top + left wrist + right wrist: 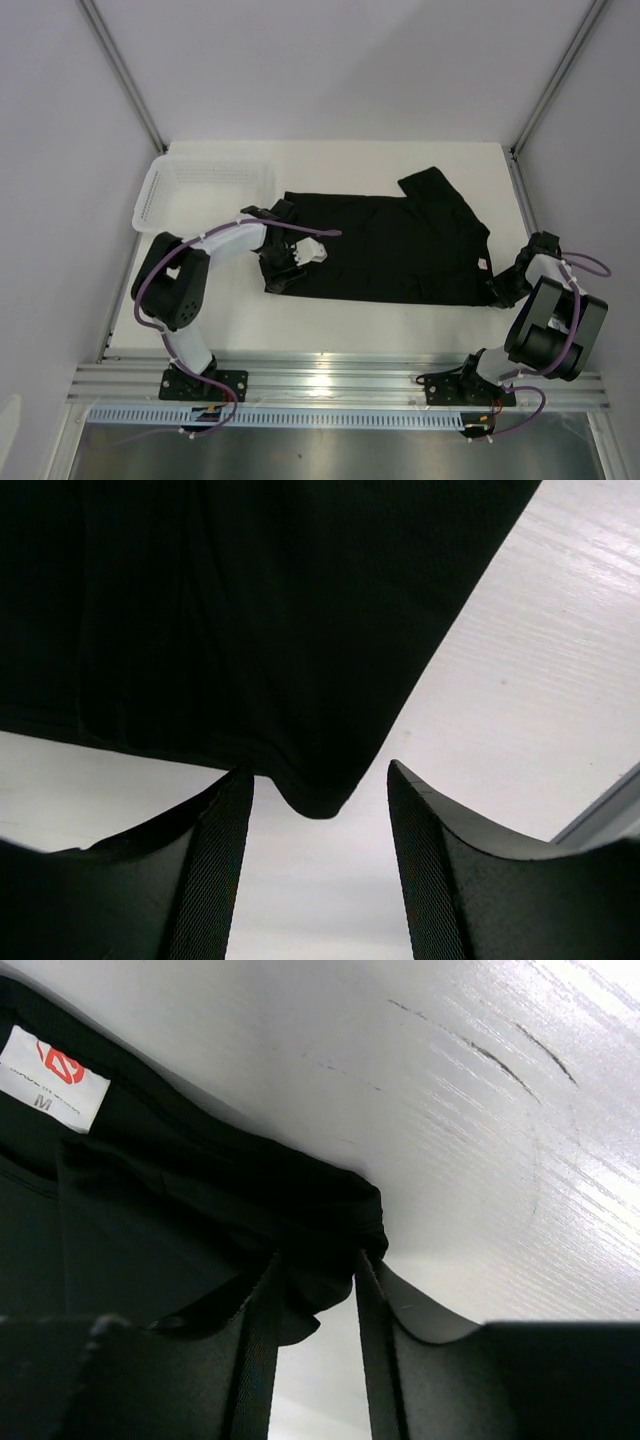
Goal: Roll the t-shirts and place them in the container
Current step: Fold the tshirt
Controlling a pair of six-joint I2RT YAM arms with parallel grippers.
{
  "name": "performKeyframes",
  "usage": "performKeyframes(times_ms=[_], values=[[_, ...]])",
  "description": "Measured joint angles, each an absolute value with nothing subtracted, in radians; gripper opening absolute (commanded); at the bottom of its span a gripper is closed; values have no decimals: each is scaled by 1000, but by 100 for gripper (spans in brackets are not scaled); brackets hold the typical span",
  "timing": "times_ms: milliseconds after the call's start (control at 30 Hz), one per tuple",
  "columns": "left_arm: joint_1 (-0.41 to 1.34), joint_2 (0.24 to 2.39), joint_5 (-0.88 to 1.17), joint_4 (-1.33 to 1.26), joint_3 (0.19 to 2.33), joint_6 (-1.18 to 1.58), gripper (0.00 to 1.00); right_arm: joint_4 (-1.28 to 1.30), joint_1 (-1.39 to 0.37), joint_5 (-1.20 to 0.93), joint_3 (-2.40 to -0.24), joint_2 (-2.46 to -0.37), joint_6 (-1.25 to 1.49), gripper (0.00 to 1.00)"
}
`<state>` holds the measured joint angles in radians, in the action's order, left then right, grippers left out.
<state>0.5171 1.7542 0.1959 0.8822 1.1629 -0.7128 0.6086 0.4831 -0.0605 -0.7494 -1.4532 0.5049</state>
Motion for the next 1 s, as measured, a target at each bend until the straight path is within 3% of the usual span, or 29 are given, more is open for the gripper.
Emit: performKeyframes(times_ms=[133,300,367,400,433,533,833,1000], values=[[518,1774,187,861,1133,-718,61,603,485,-60,-752,-1457,505,31],[524,1782,159,851,1124,-714,59,591,485,-60,-752,-1460,505,19],[532,1792,138,852,1130,-707,47,586,485,-59,-752,-1462,505,7],[537,1798,125,853,1137,-702,36,583,485,-60,-752,-1462,504,4],[540,1806,115,852,1145,-698,18,579,485,-60,-751,-1463,505,1],[542,1817,97,849,1156,-699,1,571,485,-61,-749,-1462,505,0],[542,1798,134,886,1150,-682,1,604,485,-46,-746,-1435,505,0],[543,1748,174,953,1148,-677,1,701,481,-20,-746,-1297,530,0]])
